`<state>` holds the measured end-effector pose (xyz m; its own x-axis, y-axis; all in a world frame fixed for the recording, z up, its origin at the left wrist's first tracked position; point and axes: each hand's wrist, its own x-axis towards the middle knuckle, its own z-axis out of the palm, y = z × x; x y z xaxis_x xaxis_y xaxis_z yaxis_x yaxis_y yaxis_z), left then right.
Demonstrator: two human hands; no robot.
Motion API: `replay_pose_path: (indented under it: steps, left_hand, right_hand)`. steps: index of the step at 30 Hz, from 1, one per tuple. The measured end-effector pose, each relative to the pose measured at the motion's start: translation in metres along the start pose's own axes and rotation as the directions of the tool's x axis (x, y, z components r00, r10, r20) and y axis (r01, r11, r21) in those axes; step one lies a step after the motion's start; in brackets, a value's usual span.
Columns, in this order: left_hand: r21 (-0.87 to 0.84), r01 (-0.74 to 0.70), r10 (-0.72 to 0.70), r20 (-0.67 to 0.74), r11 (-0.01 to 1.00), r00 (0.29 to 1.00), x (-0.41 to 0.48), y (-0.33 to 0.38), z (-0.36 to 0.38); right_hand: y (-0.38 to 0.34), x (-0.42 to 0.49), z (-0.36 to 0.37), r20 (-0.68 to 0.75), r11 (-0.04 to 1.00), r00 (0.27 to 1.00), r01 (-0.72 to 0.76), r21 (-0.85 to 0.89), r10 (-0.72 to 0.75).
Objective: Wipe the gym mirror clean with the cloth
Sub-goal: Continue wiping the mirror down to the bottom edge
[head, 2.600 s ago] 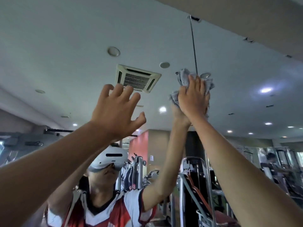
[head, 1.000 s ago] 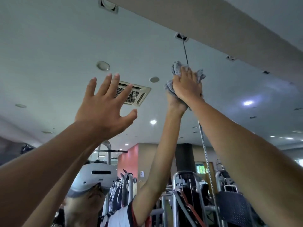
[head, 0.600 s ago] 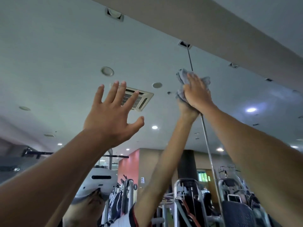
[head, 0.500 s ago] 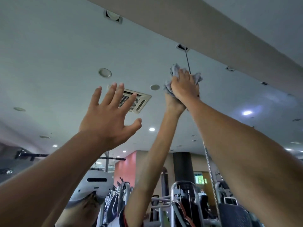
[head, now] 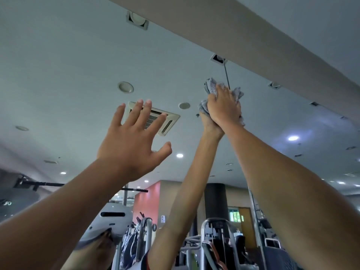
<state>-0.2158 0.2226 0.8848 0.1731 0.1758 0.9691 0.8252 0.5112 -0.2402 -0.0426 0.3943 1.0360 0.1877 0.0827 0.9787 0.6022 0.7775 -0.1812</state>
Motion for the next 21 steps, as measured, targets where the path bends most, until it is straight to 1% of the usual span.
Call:
replay_pose_path:
  steps: [1,2,3,4,5,6,7,8,9,10,11,12,13,14,15,16,17,18,20,21]
  left_hand:
    - [-0.002,0.002,-0.002,0.0,1.0,1.0,-0.001,0.0,0.0]
    - [0.0,0.002,-0.002,0.002,1.0,1.0,-0.001,0.001,0.0]
    - [0.003,0.002,-0.002,0.004,1.0,1.0,-0.001,0.001,0.0]
    - [0.003,0.001,-0.001,0.009,1.0,1.0,-0.001,0.002,-0.001]
    - [-0.003,0.002,-0.002,0.011,1.0,1.0,-0.002,0.003,-0.001]
    - [-0.01,0.01,-0.01,0.006,1.0,1.0,-0.002,0.004,-0.001]
    - [-0.018,0.024,-0.023,0.004,1.0,1.0,-0.003,0.005,-0.003]
    - [-0.023,0.037,-0.036,0.013,0.999,0.999,-0.004,0.005,-0.005]
    - [-0.018,0.043,-0.042,0.033,0.999,0.999,-0.006,0.005,-0.008]
    - [0.001,0.037,-0.037,0.056,0.999,0.998,-0.008,0.002,-0.009]
    - [0.025,0.009,-0.01,0.071,1.0,0.997,-0.009,-0.003,-0.011]
    - [0.047,-0.039,0.035,0.074,0.998,0.997,-0.009,-0.012,-0.014]
    - [0.066,-0.094,0.09,0.069,0.993,0.994,-0.009,-0.022,-0.018]
    - [0.085,-0.154,0.15,0.057,0.984,0.987,-0.007,-0.033,-0.023]
    - [0.105,-0.211,0.207,0.043,0.972,0.977,-0.006,-0.043,-0.026]
    - [0.115,-0.243,0.24,0.043,0.963,0.97,-0.007,-0.051,-0.027]
    - [0.109,-0.263,0.261,0.033,0.959,0.965,-0.008,-0.056,-0.027]
    - [0.106,-0.282,0.281,0.025,0.954,0.959,-0.009,-0.059,-0.027]
    - [0.081,-0.301,0.298,0.046,0.95,0.954,-0.012,-0.061,-0.027]
    - [0.052,-0.307,0.304,0.055,0.95,0.951,-0.012,-0.063,-0.03]
  right_hand:
    - [-0.004,-0.004,0.001,0.005,1.0,1.0,0.023,-0.006,-0.023]
    - [-0.004,-0.011,0.001,0.02,0.995,0.995,0.101,-0.011,-0.101]
    - [0.0,-0.021,0.0,0.048,0.974,0.973,0.228,-0.004,-0.228]
    - [0.009,-0.032,-0.004,0.091,0.927,0.922,0.376,0.012,-0.375]
    - [0.02,-0.046,-0.01,0.14,0.863,0.852,0.504,0.035,-0.504]
    - [0.036,-0.058,-0.015,0.173,0.803,0.787,0.594,0.049,-0.592]
    - [0.053,-0.068,-0.019,0.185,0.769,0.75,0.636,0.061,-0.635]
    - [0.068,-0.073,-0.024,0.184,0.782,0.764,0.62,0.06,-0.619]
    - [0.079,-0.074,-0.026,0.161,0.837,0.823,0.546,0.041,-0.545]
    - [0.081,-0.07,-0.026,0.116,0.908,0.901,0.419,0.02,-0.418]
    - [0.074,-0.062,-0.022,0.061,0.969,0.967,0.248,0.014,-0.248]
    - [0.054,-0.051,-0.021,0.02,0.998,0.998,0.062,0.028,-0.062]
    - [0.028,-0.034,-0.013,0.004,0.995,0.996,-0.09,0.041,0.09]
    - [-0.003,-0.022,-0.009,0.012,0.985,0.986,-0.166,0.047,0.166]
    - [-0.033,-0.014,-0.003,0.02,0.986,0.988,-0.153,0.07,0.152]
    - [-0.061,-0.012,0.003,0.024,0.994,0.998,-0.054,0.094,0.052]
    - [-0.084,-0.017,0.009,0.03,0.991,0.996,0.086,0.101,-0.089]
    - [-0.103,-0.029,0.012,0.057,0.969,0.969,0.235,0.076,-0.239]
    - [-0.112,-0.061,0.009,0.123,0.877,0.868,0.478,0.053,-0.481]
    - [-0.104,-0.075,0.005,0.137,0.822,0.811,0.563,0.083,-0.569]
